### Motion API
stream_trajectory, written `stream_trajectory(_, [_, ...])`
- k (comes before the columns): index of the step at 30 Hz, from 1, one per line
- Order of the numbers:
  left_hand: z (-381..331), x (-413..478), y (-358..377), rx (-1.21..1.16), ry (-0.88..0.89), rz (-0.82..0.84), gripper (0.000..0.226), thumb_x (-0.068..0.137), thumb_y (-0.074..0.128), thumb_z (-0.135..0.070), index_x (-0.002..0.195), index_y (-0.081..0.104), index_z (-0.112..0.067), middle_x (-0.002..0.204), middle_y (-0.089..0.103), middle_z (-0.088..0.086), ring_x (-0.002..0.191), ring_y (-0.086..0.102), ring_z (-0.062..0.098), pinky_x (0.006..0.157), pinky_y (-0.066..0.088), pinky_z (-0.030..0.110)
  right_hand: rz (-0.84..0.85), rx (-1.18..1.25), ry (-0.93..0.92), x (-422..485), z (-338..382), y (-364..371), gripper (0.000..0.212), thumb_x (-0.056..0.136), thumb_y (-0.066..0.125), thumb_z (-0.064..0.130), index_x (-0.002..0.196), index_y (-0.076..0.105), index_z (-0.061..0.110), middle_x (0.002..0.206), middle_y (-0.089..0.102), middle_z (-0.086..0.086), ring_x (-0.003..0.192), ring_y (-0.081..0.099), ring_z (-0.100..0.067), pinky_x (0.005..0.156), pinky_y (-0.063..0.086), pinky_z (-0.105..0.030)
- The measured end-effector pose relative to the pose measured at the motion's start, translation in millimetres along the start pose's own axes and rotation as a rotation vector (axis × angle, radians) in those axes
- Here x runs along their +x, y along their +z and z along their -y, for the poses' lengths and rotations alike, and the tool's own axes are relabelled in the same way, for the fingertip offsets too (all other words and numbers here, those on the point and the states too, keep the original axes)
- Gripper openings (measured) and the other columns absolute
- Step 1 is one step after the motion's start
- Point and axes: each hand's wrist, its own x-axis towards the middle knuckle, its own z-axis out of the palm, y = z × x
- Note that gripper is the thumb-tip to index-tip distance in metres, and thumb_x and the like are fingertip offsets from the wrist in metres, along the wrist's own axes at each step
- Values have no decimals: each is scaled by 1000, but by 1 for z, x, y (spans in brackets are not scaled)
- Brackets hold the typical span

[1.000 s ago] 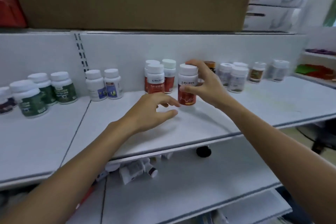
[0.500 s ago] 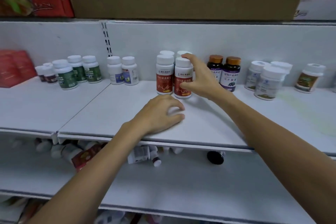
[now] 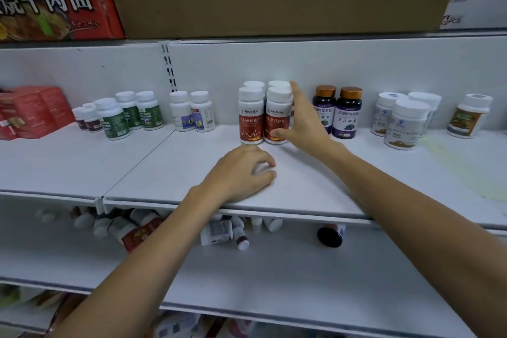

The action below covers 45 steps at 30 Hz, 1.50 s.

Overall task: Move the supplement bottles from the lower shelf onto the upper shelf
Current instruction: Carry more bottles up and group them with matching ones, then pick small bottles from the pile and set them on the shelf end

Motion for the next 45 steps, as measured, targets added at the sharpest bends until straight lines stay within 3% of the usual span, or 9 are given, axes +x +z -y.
stream_trajectory(2, [-2,-8,-5,20,-8,-30,27,89,54,-34,112,63,-24,117,58,-3,111,50,14,93,39,29,-23,-33,22,-11,4,-7,109,71,81,18,150,6,15,141,39,-13,127,42,-25,105,39,-40])
stream_trajectory(7, [-5,-39,-22,-3,34,-11,28,88,56,-29,114,62,-20,114,58,0,106,52,14,91,41,31,-53,-157,27,-46,22,-24,73,79,74,21,138,32,10,125,50,-11,112,49,-24,91,46,-41])
stream_trajectory(16, [10,-139,-34,-74,52,-134,21,86,57,-17,106,65,-15,103,61,0,95,58,16,84,46,32,-148,-225,-8,-132,74,0,45,82,68,25,122,50,13,104,60,-3,88,52,-16,73,44,-32])
stream_trajectory(22, [27,-207,-21,-116,-10,-126,20,88,58,-18,106,64,-15,99,56,-4,94,57,14,79,43,27,-161,-164,-36,-197,102,20,39,82,68,20,117,55,10,97,61,-2,79,48,-12,70,48,-35])
stream_trajectory(29, [36,-244,2,-192,-69,-92,25,87,58,-13,112,63,-13,107,57,0,94,52,10,83,40,24,-57,-155,89,-258,98,49,30,84,66,21,109,57,7,93,60,-3,83,57,-20,70,49,-38])
stream_trajectory(33, [42,-242,21,-210,-115,-60,25,86,59,-13,111,63,-14,110,57,1,99,55,14,84,43,27,16,-133,153,-271,80,66,31,83,68,21,109,58,9,95,61,-3,84,57,-19,75,51,-41])
stream_trajectory(40, [64,-220,79,-256,-190,22,23,86,59,-17,108,63,-17,108,57,-1,99,55,13,86,44,30,94,-113,261,-259,27,100,34,84,68,22,113,58,8,100,62,-7,87,56,-19,76,48,-32])
stream_trajectory(45, [84,-173,118,-279,-232,18,26,84,62,-15,110,63,-14,111,58,2,97,56,15,81,41,24,169,-98,314,-225,-22,125,36,84,67,23,117,57,9,108,61,-7,90,57,-17,77,46,-28])
